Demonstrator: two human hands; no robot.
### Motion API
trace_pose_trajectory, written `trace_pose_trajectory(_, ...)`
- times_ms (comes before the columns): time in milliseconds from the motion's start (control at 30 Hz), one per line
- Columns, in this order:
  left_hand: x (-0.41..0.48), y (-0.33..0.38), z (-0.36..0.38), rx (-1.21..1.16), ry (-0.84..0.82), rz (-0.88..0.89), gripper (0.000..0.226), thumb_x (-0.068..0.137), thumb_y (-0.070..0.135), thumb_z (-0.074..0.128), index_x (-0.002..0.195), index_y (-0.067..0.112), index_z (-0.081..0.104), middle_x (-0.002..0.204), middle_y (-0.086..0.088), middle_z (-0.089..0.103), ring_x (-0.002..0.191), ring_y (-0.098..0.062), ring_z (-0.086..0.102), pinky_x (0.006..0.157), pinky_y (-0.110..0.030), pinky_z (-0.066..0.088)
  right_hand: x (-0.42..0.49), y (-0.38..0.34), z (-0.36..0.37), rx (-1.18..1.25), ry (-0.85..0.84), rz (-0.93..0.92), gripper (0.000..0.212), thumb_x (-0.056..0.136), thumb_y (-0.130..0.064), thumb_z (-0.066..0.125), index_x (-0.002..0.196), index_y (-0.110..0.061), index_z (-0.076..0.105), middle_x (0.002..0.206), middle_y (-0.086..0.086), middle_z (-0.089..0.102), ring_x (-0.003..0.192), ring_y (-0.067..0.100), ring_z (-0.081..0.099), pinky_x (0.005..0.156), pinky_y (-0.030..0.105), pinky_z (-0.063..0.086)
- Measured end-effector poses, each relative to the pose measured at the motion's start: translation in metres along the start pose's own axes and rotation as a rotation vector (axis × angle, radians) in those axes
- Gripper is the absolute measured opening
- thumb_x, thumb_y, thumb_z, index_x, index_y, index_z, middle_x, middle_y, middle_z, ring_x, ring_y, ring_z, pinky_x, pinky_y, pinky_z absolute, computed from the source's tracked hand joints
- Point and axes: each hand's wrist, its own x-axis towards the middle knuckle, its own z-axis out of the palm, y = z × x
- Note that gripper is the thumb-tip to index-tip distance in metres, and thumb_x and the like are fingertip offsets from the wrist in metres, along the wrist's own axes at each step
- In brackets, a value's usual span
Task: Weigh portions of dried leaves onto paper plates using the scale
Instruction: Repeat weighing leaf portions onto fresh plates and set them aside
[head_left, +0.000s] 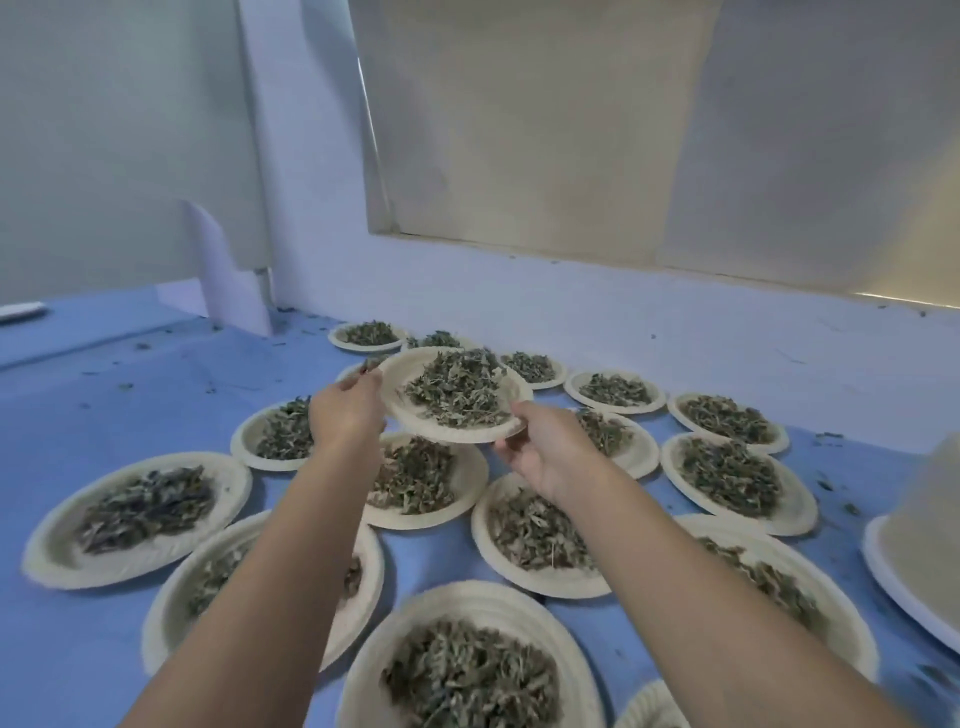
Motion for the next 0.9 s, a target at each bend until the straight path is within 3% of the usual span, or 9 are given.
trace_pose_trajectory(133, 0.030, 0.000, -0.020, 0.056, -0.018, -0.037, 0.018, 0.087, 0.020, 0.067, 0.075, 0.007, 0.063, 0.069, -0.007, 0.064, 0.063, -0.018, 0.061, 0.071, -0.032, 0.053, 0.029, 0.004, 0.027, -0.050, 0.030, 0.010, 0.008, 0.099, -0.009, 0.046, 0.105, -0.005, 0.050, 0.081, 0.010, 0.047, 0.058, 0.016, 0.043, 0.034, 0.018, 0.041)
trace_pose_trajectory(267, 0.060, 0.008, -0.033, 0.069, -0.116, -0.170, 0.022, 0.079, 0.015, 0.075, 0.087, 0.001, 0.060, 0.075, -0.011, 0.069, 0.044, -0.010, 0.064, 0.051, -0.022, 0.050, 0.055, 0.008, 0.051, -0.085, -0.012, 0.011, 0.018, 0.100, -0.010, 0.046, 0.117, -0.005, 0.049, 0.082, 0.009, 0.045, 0.061, 0.016, 0.042, 0.034, 0.017, 0.039)
trace_pose_trajectory(333, 0.080, 0.010, -0.036, 0.015, -0.108, -0.204, 0.035, 0.076, 0.009, 0.077, 0.101, -0.002, 0.056, 0.085, -0.012, 0.070, 0.051, -0.008, 0.066, 0.044, -0.021, 0.051, 0.065, 0.009, 0.063, -0.067, -0.049, 0.022, 0.013, 0.100, -0.011, 0.045, 0.111, -0.004, 0.050, 0.087, 0.009, 0.048, 0.066, 0.017, 0.045, 0.038, 0.019, 0.043)
trace_pose_trajectory(400, 0.103, 0.011, -0.037, -0.057, -0.075, -0.233, 0.049, 0.076, 0.004, 0.076, 0.116, -0.005, 0.050, 0.103, -0.015, 0.068, 0.075, -0.009, 0.070, 0.041, -0.020, 0.052, 0.075, 0.010, 0.074, -0.061, -0.084, 0.054, 0.010, 0.101, -0.016, 0.046, 0.102, -0.007, 0.050, 0.094, 0.011, 0.053, 0.073, 0.020, 0.053, 0.048, 0.022, 0.050)
trace_pose_trajectory(467, 0.126, 0.009, -0.037, -0.061, -0.036, -0.234, 0.034, 0.081, 0.002, 0.072, 0.108, -0.005, 0.052, 0.114, -0.018, 0.065, 0.067, -0.010, 0.066, 0.039, -0.018, 0.050, 0.086, 0.012, 0.084, -0.070, -0.106, 0.087, 0.010, 0.100, -0.019, 0.046, 0.101, -0.009, 0.049, 0.109, 0.019, 0.056, 0.079, 0.024, 0.058, 0.061, 0.028, 0.055)
trace_pose_trajectory(633, 0.186, 0.002, -0.032, -0.127, 0.169, -0.200, 0.020, 0.081, 0.001, 0.072, 0.075, 0.001, 0.052, 0.092, -0.018, 0.064, 0.061, -0.019, 0.061, 0.062, -0.028, 0.059, 0.112, 0.021, 0.100, -0.112, -0.177, 0.072, 0.029, 0.095, -0.016, 0.051, 0.122, -0.007, 0.049, 0.124, 0.021, 0.053, 0.075, 0.024, 0.064, 0.064, 0.028, 0.055)
trace_pose_trajectory(700, 0.205, -0.001, -0.032, -0.099, 0.250, -0.190, 0.019, 0.082, 0.005, 0.072, 0.078, 0.001, 0.054, 0.090, -0.017, 0.063, 0.070, -0.023, 0.064, 0.079, -0.034, 0.057, 0.120, 0.024, 0.101, -0.109, -0.198, 0.072, 0.031, 0.094, -0.015, 0.052, 0.124, -0.007, 0.048, 0.127, 0.021, 0.054, 0.074, 0.023, 0.065, 0.064, 0.027, 0.055)
trace_pose_trajectory(800, 0.231, -0.012, -0.035, -0.046, 0.252, -0.130, 0.019, 0.086, 0.009, 0.066, 0.075, 0.009, 0.051, 0.082, -0.010, 0.060, 0.063, -0.014, 0.066, 0.064, -0.020, 0.056, 0.129, 0.029, 0.107, -0.078, -0.255, 0.074, 0.021, 0.094, -0.015, 0.051, 0.114, -0.007, 0.051, 0.125, 0.020, 0.056, 0.077, 0.025, 0.065, 0.067, 0.029, 0.054)
trace_pose_trajectory(900, 0.248, -0.021, -0.037, 0.121, 0.361, -0.148, 0.026, 0.084, 0.019, 0.069, 0.098, -0.002, 0.062, 0.098, -0.015, 0.067, 0.090, -0.024, 0.068, 0.079, -0.033, 0.054, 0.134, 0.034, 0.115, -0.059, -0.300, 0.069, 0.008, 0.095, -0.014, 0.051, 0.099, -0.009, 0.054, 0.118, 0.018, 0.058, 0.076, 0.025, 0.064, 0.069, 0.030, 0.053)
